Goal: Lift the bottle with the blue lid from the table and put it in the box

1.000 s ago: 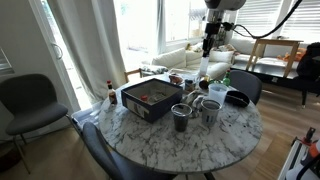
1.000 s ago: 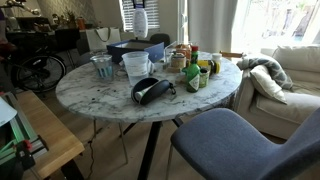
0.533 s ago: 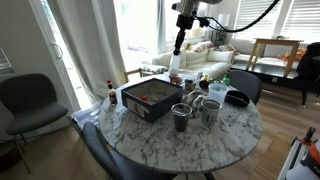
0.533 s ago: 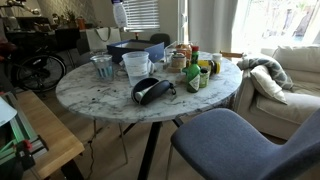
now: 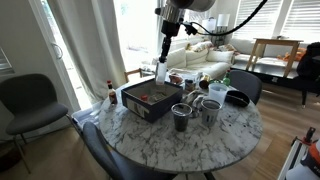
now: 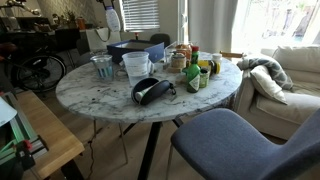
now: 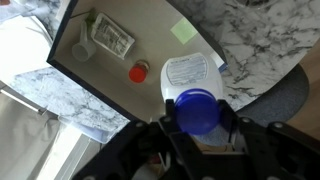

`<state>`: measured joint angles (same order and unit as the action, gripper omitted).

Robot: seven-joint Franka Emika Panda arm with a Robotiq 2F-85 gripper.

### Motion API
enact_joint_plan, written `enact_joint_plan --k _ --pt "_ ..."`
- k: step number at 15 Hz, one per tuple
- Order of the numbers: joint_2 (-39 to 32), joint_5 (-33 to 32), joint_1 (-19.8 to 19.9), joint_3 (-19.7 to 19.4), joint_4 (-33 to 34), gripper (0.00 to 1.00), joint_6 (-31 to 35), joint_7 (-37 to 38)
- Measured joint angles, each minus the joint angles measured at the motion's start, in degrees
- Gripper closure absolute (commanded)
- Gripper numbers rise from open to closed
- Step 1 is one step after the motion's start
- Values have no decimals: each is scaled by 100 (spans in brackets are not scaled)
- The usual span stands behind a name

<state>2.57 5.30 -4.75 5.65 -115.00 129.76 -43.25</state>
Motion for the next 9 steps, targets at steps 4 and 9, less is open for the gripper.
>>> enact_joint_plan --k 4,9 --pt "-169 -690 -8 30 59 81 385 970" --pt "-1252 -1921 -18 -3 835 81 282 2928"
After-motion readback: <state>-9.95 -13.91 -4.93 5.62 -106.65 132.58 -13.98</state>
